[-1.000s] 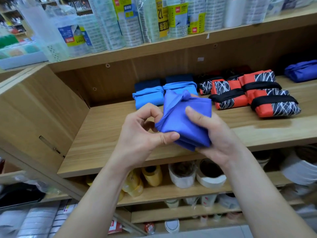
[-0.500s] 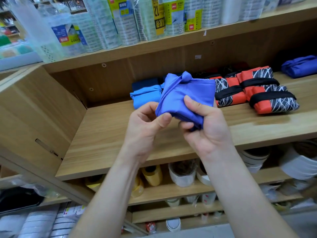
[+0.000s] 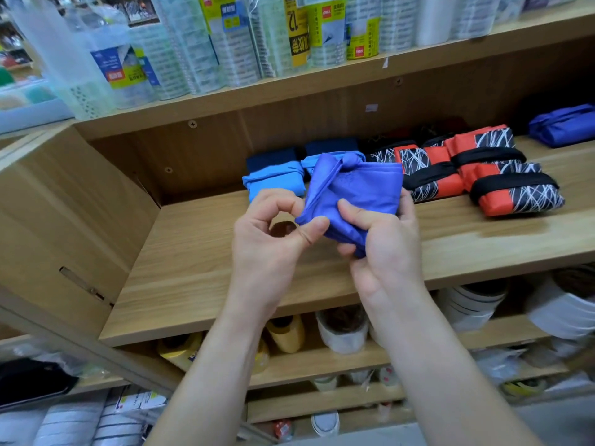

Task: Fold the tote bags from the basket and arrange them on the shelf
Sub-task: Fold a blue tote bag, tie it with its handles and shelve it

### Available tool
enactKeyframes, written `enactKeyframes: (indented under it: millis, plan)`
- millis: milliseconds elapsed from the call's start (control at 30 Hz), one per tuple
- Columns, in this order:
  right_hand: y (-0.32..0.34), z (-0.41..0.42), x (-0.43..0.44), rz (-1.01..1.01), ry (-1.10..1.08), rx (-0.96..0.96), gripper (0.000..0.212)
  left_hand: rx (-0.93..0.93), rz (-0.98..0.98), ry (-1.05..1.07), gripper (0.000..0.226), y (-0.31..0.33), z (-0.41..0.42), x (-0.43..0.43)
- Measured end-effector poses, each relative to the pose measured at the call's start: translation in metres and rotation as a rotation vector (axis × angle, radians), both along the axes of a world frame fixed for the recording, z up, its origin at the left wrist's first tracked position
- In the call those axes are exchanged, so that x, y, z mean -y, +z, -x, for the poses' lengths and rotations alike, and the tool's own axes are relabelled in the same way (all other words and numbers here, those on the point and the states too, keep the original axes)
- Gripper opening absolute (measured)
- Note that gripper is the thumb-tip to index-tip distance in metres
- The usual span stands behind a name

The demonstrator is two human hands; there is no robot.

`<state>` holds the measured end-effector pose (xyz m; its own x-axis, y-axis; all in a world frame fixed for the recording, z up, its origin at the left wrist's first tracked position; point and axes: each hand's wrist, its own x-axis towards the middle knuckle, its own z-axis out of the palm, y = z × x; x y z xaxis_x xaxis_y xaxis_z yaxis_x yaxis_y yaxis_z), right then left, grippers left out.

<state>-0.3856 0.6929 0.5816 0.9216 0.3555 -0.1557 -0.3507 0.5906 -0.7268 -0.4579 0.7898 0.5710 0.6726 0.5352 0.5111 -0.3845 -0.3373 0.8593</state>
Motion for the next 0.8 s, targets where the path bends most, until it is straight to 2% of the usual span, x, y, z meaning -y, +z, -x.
enactKeyframes:
  millis: [100, 167, 233, 333, 433, 567, 667, 733, 800]
  plan:
    - [-0.004, 0.000, -0.004, -0.093, 0.031, -0.110, 0.045, -0.037, -0.282, 0.156, 0.021, 0.002, 0.002, 0.001]
    - [-0.007, -0.001, -0.005, -0.183, 0.078, -0.193, 0.044, -0.035, -0.394, 0.194, 0.025, 0.001, 0.001, -0.001]
    - [-0.007, -0.002, -0.006, -0.264, 0.129, -0.266, 0.049, -0.023, -0.340, 0.198, 0.026, 0.000, -0.002, 0.000]
    - [-0.005, -0.004, -0.010, -0.328, 0.121, -0.312, 0.050, 0.000, -0.067, 0.214, 0.024, -0.002, -0.008, 0.011]
    - [-0.003, -0.004, -0.013, -0.308, 0.024, -0.265, 0.048, 0.010, 0.219, 0.215, 0.015, -0.002, -0.014, 0.030]
    - [0.003, -0.003, -0.010, -0.209, -0.112, -0.160, 0.046, 0.050, 0.403, 0.137, 0.008, -0.004, -0.014, 0.042]
    - [0.002, 0.001, -0.016, -0.227, -0.058, -0.131, 0.047, 0.055, 0.397, 0.090, 0.018, -0.001, -0.018, 0.039]
    - [-0.004, 0.000, -0.016, -0.216, -0.005, -0.062, 0.050, 0.036, 0.275, 0.137, 0.027, 0.001, -0.018, 0.032]
    - [-0.011, -0.004, -0.011, -0.131, 0.059, 0.083, 0.060, 0.010, 0.108, 0.180, 0.032, 0.002, -0.014, 0.020]
